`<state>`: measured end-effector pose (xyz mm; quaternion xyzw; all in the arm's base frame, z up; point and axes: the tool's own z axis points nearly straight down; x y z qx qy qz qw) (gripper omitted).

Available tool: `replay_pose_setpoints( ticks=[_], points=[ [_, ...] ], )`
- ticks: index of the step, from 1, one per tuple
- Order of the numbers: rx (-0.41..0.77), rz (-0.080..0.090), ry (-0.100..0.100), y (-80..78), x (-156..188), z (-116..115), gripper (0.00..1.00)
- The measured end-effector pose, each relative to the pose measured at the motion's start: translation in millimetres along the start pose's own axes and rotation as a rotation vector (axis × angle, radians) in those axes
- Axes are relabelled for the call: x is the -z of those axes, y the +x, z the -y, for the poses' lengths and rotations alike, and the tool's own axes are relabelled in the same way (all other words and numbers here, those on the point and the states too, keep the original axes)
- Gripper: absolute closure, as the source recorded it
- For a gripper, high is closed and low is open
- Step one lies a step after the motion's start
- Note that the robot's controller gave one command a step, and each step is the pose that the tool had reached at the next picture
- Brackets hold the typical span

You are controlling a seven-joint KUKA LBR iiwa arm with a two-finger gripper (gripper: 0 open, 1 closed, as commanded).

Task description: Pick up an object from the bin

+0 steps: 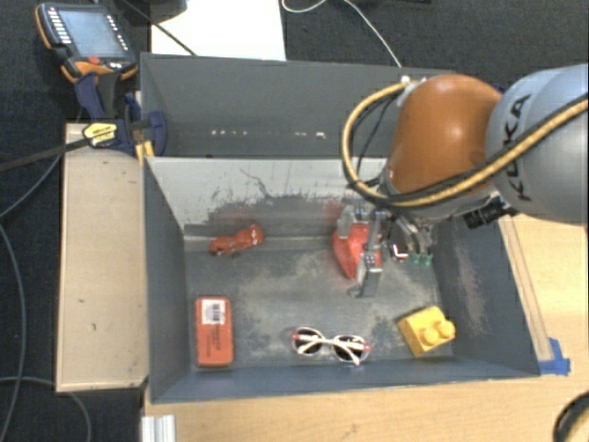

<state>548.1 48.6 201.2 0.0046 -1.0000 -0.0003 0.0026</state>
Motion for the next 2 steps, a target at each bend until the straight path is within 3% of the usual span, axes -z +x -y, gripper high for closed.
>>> replay_pose_setpoints(
  ticks=[1,2],
  points=[
    [-0.002,0.008,0.000,-1.7,4,0,0.00],
    [0.231,0.006,0.000,36.6,-76,-18,0.00]
  ],
)
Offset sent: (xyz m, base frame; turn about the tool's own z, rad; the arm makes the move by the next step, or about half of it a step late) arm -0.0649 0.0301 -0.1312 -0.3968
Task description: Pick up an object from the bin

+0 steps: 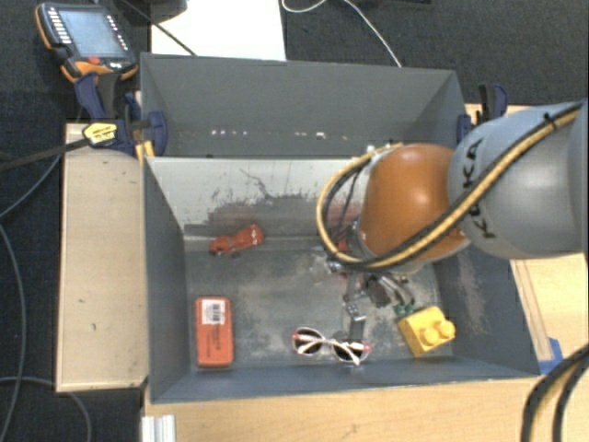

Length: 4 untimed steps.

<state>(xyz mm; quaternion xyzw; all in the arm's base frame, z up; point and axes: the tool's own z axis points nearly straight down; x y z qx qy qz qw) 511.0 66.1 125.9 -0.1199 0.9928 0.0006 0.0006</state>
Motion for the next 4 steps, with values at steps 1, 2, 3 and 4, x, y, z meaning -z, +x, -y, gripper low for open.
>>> replay_pose_setpoints(
  ticks=[1,2,3,4],
  points=[
    [-0.120,0.013,0.001,34.2,-55,15,0.00],
    [-0.170,0.002,-0.001,34.8,5,-3,0.00],
    [0.259,0.023,0.006,42.8,-55,48,0.00],
    [0.235,0.006,-0.001,37.4,-56,13,1.00]
  ],
)
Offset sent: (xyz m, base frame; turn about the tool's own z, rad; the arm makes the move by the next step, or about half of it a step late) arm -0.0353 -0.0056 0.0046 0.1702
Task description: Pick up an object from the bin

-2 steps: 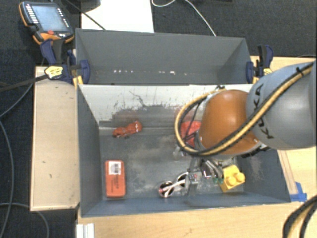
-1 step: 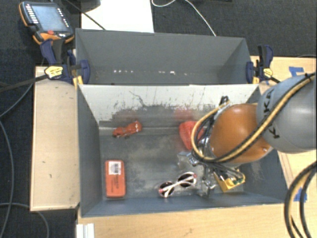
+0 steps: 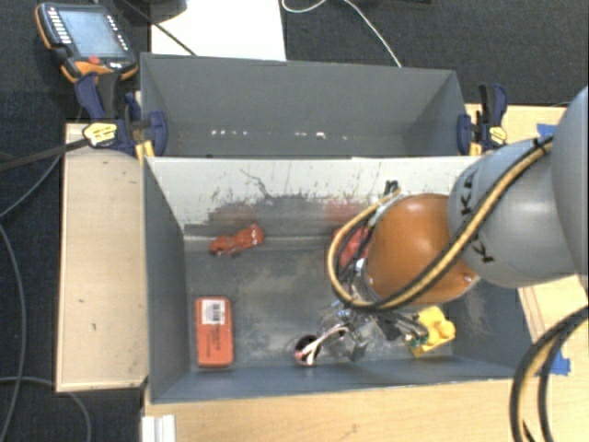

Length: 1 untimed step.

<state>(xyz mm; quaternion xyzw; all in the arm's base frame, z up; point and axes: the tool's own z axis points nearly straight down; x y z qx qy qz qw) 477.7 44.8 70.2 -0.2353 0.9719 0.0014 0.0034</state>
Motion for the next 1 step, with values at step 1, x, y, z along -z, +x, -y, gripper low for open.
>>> replay_pose_setpoints(
  ticks=[1],
  points=[
    [-0.001,0.000,0.000,0.0,0.0,0.0,1.00]
  ],
)
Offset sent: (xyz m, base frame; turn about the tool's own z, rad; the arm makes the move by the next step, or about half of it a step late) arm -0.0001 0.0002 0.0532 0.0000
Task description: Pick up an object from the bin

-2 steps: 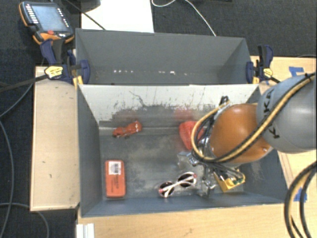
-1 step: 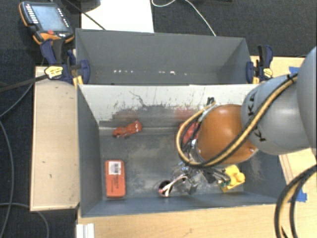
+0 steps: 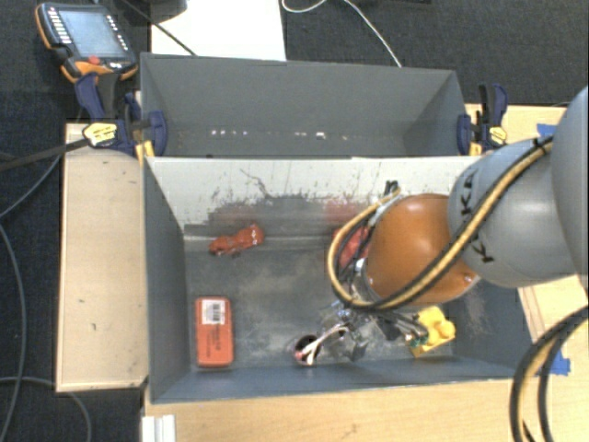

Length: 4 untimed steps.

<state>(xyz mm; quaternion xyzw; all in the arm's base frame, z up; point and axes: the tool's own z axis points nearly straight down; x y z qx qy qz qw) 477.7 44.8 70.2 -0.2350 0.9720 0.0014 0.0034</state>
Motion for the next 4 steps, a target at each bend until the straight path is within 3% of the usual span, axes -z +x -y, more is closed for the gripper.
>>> replay_pose_setpoints(
  ticks=[2,3,4],
  points=[
    [-0.001,0.000,0.000,0.1,0,0,1.00],
    [-0.002,-0.010,-0.004,2.5,12,-1,1.00],
    [-0.006,0.002,0.000,-1.2,68,0,1.00]
  ],
)
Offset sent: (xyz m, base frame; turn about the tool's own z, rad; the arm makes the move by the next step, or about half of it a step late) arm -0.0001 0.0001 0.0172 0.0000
